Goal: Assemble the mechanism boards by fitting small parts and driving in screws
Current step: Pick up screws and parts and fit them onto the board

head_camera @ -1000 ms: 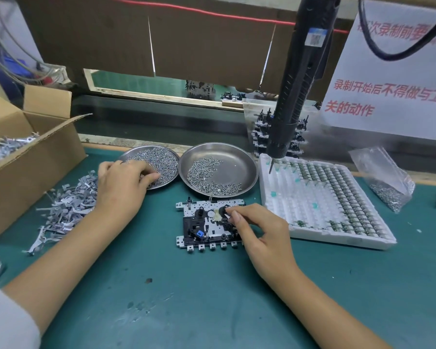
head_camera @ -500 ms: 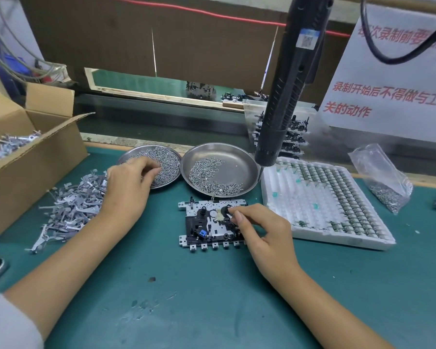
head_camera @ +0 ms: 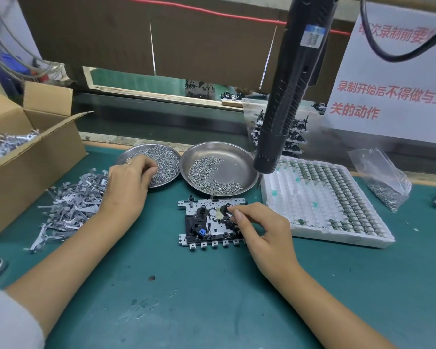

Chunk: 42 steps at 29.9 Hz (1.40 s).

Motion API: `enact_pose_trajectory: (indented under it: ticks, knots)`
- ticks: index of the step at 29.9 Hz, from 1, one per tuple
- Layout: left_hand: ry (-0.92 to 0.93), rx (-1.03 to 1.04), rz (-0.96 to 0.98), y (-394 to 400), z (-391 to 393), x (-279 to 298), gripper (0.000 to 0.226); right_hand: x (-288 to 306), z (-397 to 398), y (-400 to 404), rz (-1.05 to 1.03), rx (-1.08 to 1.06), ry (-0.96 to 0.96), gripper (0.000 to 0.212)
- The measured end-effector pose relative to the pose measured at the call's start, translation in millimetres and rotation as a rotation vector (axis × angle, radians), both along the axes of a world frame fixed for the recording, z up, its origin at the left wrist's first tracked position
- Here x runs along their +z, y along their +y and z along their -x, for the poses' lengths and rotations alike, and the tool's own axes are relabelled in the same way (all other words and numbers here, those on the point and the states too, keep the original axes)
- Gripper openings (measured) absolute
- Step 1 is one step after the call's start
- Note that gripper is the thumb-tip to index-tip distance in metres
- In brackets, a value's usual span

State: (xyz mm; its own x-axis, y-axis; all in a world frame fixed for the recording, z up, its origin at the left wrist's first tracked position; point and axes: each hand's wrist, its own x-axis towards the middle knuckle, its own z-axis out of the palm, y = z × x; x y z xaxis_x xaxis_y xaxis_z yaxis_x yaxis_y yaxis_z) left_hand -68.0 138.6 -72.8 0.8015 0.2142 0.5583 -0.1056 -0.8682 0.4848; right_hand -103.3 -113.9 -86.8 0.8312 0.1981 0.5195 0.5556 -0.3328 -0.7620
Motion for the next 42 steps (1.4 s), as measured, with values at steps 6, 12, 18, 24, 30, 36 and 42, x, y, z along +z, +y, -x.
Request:
enact_pose_trajectory:
  ticks: [6,12,18,24,30,36,42]
  knots:
    - [-0.014,0.103,-0.171,-0.1,1.0,-2.9,0.012,-0.6,-0.4,-0.3,0.024,0.000,-0.039,0.018]
    - [-0.036,0.100,-0.031,-8.3,3.0,5.5,0.019,10.8,-6.0,1.5,0.135,-0.039,-0.167,0.019]
    - [-0.013,-0.037,0.359,-37.3,14.2,9.9,0.040,52.8,-73.7,24.6,0.722,-0.062,0.176,0.030]
    - [-0.040,-0.267,0.533,-65.9,32.5,8.7,0.015,51.5,-104.4,46.2,0.958,-0.161,0.259,0.018]
    - [-0.070,-0.367,0.544,-77.9,41.1,2.0,0.012,48.8,-96.2,38.8,0.843,-0.186,0.224,0.011]
    - [-0.069,-0.360,0.667,-79.6,40.5,-1.9,0.018,51.2,-91.6,38.6,0.745,-0.180,0.314,0.015]
    - [-0.066,-0.365,0.777,-79.7,39.8,-1.9,0.012,54.5,-66.5,29.4,0.364,-0.124,0.278,0.009]
